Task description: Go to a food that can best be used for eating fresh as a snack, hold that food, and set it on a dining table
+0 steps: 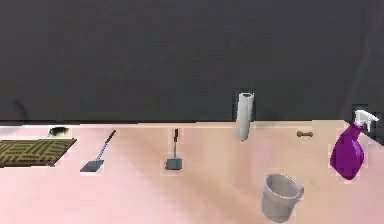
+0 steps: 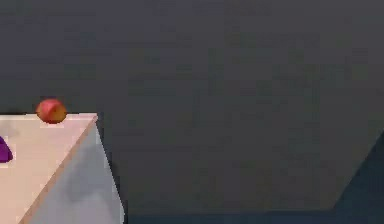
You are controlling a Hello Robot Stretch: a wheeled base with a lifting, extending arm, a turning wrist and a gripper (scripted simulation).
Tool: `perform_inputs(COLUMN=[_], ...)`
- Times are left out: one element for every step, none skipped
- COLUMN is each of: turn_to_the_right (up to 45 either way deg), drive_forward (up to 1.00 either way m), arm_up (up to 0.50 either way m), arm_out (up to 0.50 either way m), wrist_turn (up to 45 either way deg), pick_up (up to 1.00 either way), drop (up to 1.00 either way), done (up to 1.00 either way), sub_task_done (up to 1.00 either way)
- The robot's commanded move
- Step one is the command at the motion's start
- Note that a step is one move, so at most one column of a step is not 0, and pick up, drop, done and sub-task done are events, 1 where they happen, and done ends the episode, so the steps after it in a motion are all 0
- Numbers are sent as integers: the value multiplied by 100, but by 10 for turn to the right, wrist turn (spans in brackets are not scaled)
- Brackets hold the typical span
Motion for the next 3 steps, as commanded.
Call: perform_inputs(turn_to_the_right=[-330, 450, 450], drive_forward=[0, 0, 0], arm_up=[0, 0, 0], arm_out=[0, 0, 0], wrist_turn=[0, 0, 0], pick_up=[0, 0, 0], drop=[0, 0, 0], done=[0, 0, 0], sub_task_done=[0, 0, 0])
